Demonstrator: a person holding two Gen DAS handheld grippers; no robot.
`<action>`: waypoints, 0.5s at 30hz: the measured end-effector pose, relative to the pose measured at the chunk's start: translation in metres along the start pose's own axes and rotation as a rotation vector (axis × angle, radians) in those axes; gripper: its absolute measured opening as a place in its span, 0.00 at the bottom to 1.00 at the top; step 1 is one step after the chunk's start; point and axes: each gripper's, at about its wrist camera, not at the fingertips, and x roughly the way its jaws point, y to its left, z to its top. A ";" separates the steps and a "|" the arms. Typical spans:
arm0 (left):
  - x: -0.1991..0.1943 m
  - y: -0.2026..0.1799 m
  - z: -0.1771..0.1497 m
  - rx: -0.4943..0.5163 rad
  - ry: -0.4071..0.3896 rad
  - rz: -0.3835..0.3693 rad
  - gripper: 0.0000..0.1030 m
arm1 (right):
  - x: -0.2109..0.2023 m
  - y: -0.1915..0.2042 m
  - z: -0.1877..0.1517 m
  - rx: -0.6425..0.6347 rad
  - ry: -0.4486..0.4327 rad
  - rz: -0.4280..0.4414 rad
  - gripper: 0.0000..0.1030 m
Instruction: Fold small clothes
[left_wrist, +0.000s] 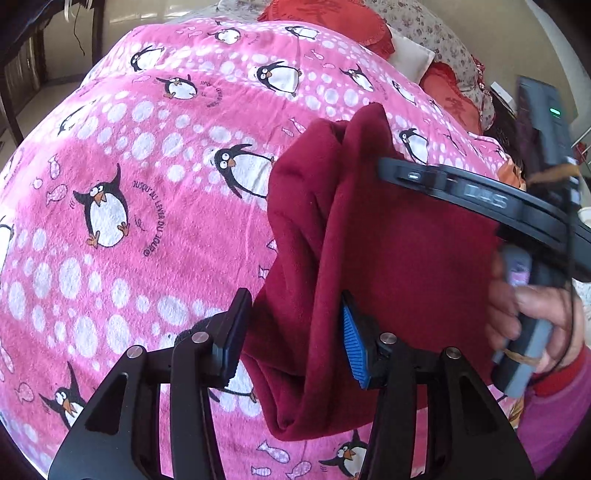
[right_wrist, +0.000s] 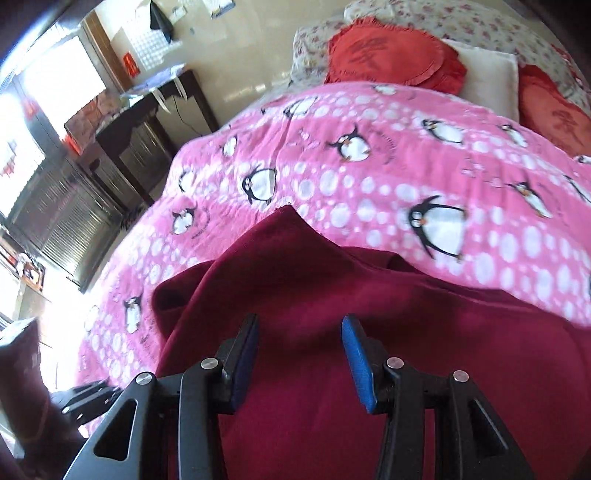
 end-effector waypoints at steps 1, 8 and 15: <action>0.001 0.002 0.001 -0.009 0.003 -0.004 0.51 | 0.013 0.001 0.005 -0.003 0.015 -0.021 0.43; 0.006 0.009 0.008 -0.034 0.008 -0.019 0.56 | 0.042 -0.003 0.018 0.016 0.032 -0.056 0.43; 0.007 0.008 0.009 -0.030 0.001 -0.009 0.56 | -0.009 -0.005 0.011 0.052 0.010 -0.023 0.43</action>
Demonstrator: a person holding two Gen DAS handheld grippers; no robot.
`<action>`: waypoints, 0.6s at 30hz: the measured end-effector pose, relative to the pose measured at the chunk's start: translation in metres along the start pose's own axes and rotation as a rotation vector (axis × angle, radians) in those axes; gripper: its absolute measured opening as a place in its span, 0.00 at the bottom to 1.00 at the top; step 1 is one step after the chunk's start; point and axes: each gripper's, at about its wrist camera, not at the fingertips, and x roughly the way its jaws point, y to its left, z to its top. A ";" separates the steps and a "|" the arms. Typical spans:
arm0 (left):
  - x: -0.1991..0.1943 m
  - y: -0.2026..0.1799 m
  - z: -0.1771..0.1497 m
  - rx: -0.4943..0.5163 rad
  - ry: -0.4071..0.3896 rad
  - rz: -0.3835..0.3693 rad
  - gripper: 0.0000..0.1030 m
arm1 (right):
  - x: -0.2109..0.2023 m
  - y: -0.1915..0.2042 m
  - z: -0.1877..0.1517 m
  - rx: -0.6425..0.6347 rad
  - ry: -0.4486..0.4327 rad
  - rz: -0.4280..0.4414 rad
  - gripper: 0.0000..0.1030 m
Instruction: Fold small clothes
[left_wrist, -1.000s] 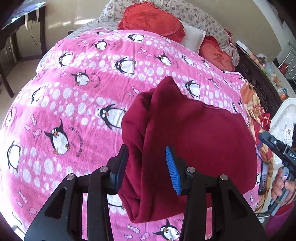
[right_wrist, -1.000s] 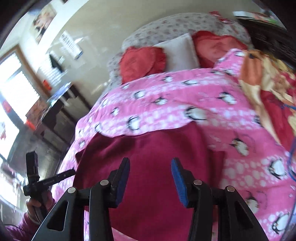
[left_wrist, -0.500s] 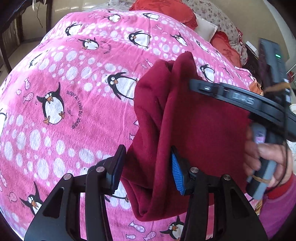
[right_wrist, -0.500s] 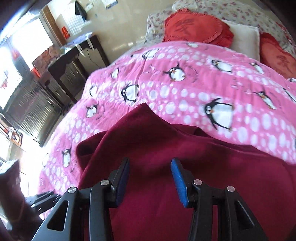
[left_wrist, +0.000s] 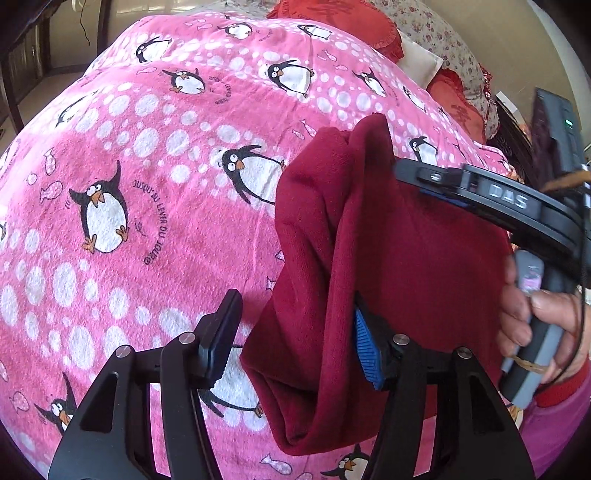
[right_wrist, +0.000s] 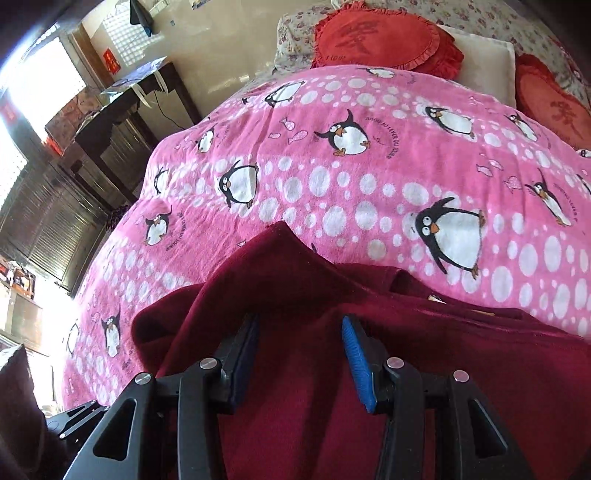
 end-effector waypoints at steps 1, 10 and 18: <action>-0.001 0.000 -0.001 0.001 -0.001 0.003 0.56 | -0.007 -0.001 -0.002 0.002 -0.008 -0.001 0.43; -0.010 -0.007 -0.005 0.032 -0.021 0.034 0.56 | -0.033 -0.010 -0.030 0.038 -0.010 0.004 0.43; -0.014 -0.008 -0.009 0.031 -0.022 0.042 0.56 | -0.029 -0.018 -0.054 0.052 0.031 0.005 0.43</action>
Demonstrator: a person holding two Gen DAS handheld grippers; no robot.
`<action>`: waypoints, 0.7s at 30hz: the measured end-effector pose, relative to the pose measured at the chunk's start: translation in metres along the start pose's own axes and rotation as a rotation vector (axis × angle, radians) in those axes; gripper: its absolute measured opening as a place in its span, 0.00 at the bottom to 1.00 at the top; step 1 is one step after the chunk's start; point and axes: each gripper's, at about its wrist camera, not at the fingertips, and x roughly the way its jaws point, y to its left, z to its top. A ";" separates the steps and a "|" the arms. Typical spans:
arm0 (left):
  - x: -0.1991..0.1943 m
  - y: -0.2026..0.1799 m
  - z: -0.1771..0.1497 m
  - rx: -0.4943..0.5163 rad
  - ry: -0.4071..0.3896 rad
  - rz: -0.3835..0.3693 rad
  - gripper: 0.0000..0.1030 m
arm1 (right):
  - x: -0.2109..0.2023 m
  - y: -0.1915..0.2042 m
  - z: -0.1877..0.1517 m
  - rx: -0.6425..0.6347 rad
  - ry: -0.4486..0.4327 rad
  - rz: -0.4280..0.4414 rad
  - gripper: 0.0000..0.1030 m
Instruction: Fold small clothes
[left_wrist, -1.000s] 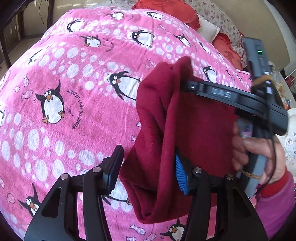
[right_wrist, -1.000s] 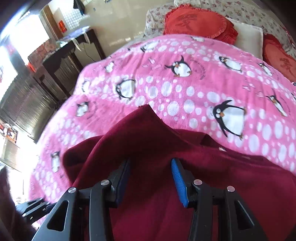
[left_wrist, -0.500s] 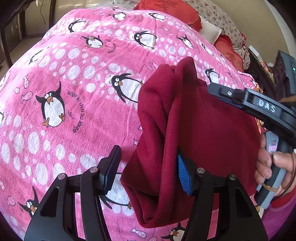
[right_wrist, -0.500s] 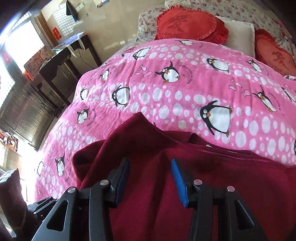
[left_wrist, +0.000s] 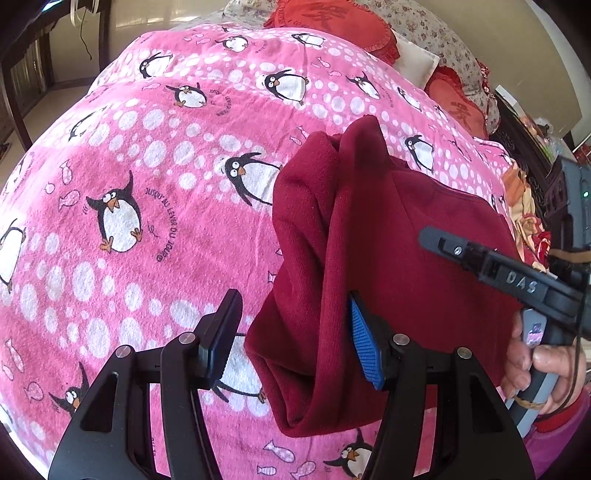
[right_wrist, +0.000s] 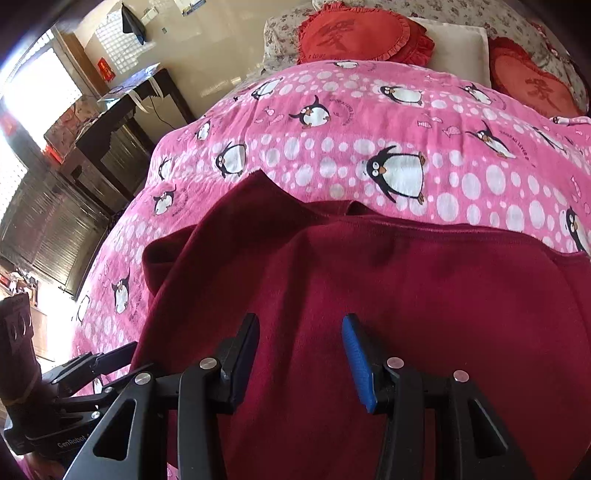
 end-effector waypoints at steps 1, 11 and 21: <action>0.000 0.000 0.000 -0.001 0.002 0.000 0.56 | 0.004 -0.001 -0.002 0.000 0.008 0.001 0.44; -0.007 0.009 -0.004 -0.038 0.006 -0.034 0.64 | 0.016 -0.009 -0.008 0.039 0.022 0.077 0.47; -0.008 0.023 -0.011 -0.055 0.005 -0.065 0.68 | 0.050 0.023 0.030 0.078 -0.008 0.182 0.76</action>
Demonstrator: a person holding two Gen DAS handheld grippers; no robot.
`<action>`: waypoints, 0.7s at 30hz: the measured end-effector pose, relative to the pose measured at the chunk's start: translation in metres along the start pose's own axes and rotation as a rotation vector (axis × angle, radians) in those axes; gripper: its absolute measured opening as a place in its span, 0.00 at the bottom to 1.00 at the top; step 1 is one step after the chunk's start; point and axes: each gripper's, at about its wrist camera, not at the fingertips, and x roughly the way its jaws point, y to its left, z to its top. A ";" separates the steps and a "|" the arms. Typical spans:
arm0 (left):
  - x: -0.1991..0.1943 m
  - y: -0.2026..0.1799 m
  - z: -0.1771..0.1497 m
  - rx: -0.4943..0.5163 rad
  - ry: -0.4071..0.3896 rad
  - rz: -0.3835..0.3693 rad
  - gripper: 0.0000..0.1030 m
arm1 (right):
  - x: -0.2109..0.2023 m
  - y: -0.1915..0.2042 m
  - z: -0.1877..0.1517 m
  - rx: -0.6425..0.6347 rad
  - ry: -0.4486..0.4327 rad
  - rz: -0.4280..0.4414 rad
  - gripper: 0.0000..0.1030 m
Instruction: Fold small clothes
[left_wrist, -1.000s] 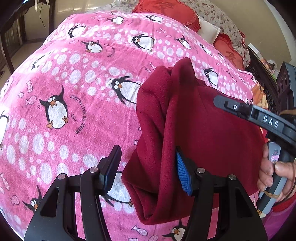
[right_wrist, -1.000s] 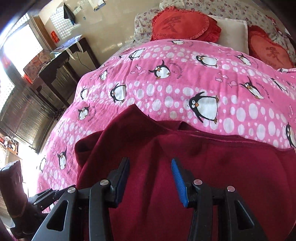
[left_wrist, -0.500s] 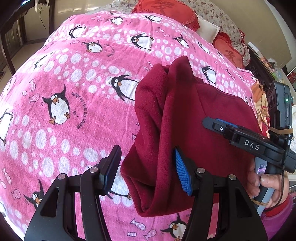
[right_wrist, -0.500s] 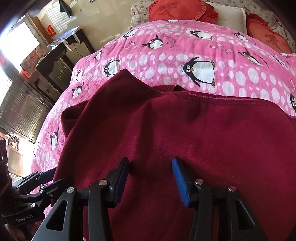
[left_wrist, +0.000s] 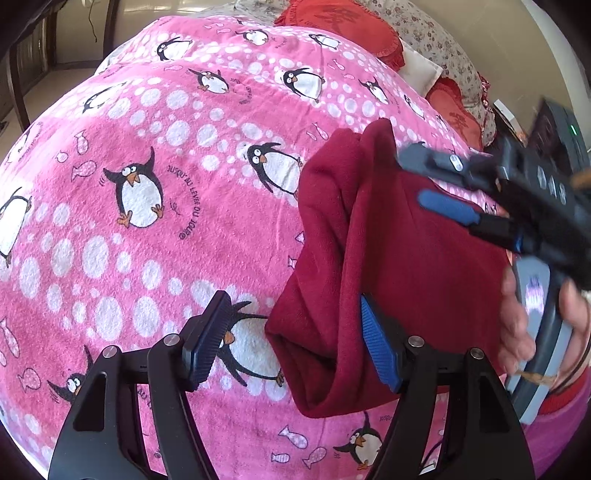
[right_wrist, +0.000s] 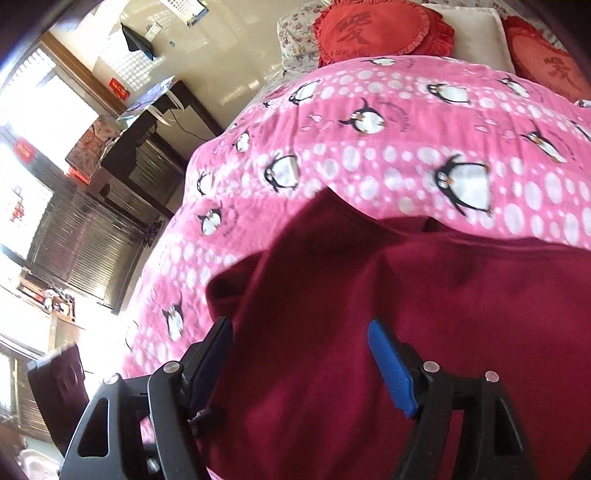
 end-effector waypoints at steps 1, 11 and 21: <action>0.001 0.001 -0.001 0.000 0.001 -0.004 0.68 | 0.008 0.002 0.005 0.008 0.011 0.006 0.78; 0.012 0.005 -0.004 0.020 -0.010 -0.041 0.75 | 0.076 0.042 0.046 -0.011 0.139 -0.157 0.79; 0.023 -0.003 0.003 0.037 -0.027 -0.060 0.85 | 0.091 0.052 0.028 -0.177 0.149 -0.265 0.47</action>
